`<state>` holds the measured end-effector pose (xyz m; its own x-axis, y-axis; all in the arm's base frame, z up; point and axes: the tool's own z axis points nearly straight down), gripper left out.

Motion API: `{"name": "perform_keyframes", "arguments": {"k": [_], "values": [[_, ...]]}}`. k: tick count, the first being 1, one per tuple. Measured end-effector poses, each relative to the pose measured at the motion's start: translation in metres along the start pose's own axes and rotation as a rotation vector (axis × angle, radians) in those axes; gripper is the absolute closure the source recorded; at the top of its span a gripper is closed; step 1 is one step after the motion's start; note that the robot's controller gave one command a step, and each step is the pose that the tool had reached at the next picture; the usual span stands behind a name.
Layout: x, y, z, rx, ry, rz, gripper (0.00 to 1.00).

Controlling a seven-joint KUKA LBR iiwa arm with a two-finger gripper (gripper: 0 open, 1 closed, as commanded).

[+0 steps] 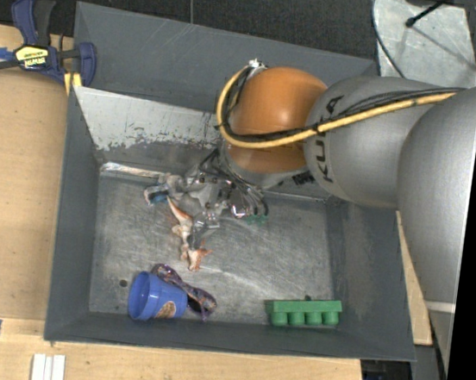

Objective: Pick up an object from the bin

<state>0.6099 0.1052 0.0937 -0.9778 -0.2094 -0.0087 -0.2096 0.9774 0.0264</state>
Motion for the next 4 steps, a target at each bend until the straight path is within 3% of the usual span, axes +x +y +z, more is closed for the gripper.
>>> {"name": "perform_keyframes", "arguments": {"k": [4], "values": [[0.0001, -0.0001, 0.0001, 0.000, 0.000, 0.001, 1.00]]}}
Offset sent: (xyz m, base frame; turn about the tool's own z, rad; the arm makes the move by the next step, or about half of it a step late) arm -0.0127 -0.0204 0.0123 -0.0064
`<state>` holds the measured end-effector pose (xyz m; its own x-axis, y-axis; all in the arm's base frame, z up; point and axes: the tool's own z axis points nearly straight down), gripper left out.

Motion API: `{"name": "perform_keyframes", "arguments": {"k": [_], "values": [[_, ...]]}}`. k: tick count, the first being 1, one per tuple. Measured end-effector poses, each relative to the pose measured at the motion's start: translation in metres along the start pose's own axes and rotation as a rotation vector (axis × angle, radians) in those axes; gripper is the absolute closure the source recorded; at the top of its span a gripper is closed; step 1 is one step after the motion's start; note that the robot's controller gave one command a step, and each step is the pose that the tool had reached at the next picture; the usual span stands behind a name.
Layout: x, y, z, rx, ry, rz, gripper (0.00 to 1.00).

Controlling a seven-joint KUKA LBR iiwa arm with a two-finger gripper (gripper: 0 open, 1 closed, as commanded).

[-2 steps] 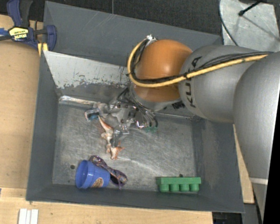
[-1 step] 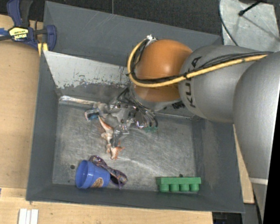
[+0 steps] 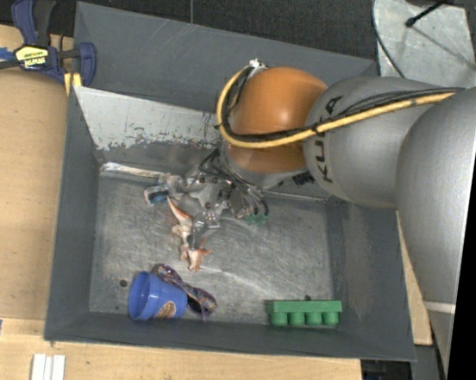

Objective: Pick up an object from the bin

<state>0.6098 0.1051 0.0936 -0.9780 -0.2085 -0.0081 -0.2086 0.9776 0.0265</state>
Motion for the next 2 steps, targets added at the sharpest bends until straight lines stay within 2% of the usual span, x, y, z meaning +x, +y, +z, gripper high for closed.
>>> {"name": "perform_keyframes", "arguments": {"k": [2], "values": [[0.0000, -0.0001, 0.0000, 0.000, 0.000, 0.000, 1.00]]}}
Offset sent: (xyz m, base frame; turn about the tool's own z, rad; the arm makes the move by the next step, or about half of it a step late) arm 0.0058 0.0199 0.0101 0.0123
